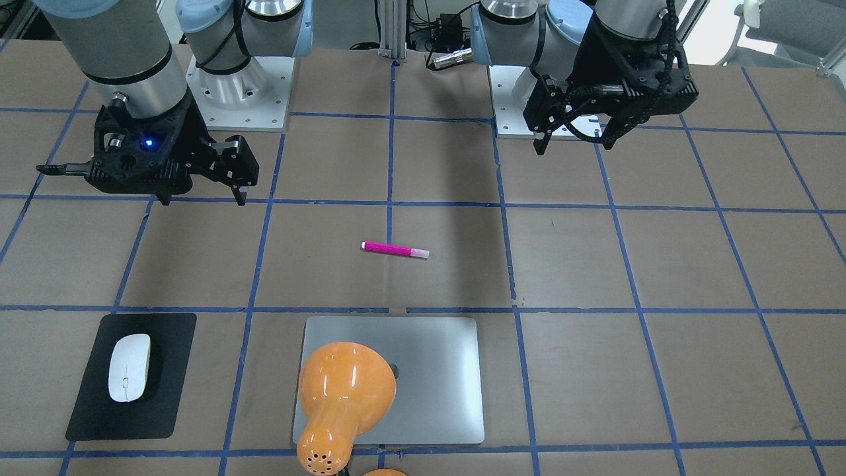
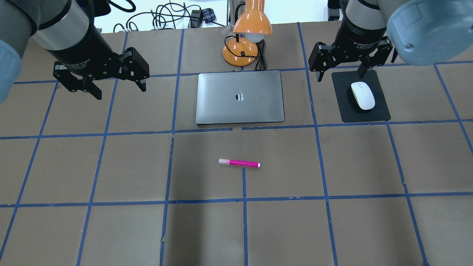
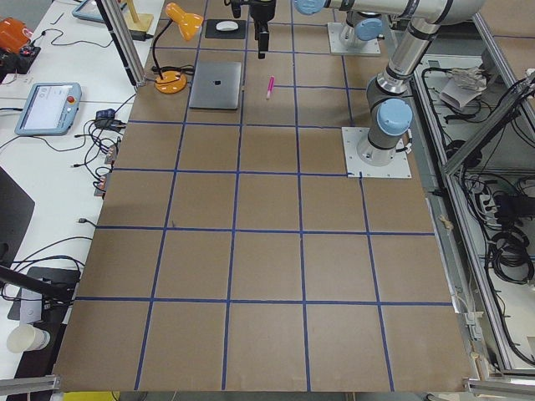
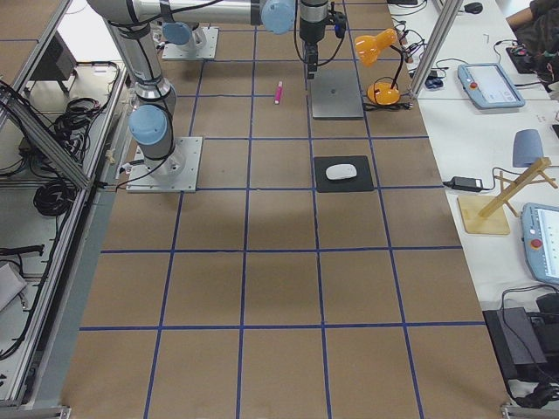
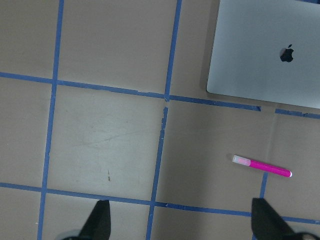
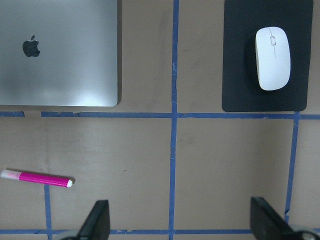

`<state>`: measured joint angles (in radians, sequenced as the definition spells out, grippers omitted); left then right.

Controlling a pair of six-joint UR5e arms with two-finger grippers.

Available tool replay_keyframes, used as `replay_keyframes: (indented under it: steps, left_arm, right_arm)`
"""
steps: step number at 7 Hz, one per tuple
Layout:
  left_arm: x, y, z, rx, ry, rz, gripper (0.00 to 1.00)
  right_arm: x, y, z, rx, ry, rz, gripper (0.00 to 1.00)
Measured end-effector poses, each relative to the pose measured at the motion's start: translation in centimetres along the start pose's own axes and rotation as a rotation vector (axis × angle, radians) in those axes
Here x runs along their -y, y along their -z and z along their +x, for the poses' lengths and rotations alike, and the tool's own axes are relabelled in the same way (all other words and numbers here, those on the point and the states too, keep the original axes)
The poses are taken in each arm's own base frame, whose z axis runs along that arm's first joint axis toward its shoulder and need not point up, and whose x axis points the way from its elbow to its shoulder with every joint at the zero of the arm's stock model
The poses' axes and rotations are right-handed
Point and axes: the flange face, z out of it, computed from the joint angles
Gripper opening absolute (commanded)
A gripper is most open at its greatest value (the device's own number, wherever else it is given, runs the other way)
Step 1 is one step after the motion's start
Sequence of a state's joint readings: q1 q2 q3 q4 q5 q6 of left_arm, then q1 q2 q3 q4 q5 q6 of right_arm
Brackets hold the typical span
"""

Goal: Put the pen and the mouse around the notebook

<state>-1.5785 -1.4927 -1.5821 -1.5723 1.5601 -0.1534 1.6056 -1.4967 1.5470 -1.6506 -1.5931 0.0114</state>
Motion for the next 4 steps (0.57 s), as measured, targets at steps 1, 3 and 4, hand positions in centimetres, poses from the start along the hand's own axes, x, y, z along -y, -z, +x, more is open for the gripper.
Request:
replay_keyframes:
  steps: [1,3,4]
  left_arm:
    - [-0.03,0.04,0.00,0.000,0.000,0.001,1.00]
    - [-0.09,0.08,-0.01,0.000,0.000,0.001,1.00]
    - [-0.10,0.05,-0.02,0.000,0.000,0.001,1.00]
  right_arm:
    - [-0.02,0.03,0.00,0.000,0.000,0.001,1.00]
    - [-0.08,0.12,-0.20,0.004,0.002,0.003,1.00]
    - [-0.10,0.15,-0.32,0.011,0.003,0.004,1.00]
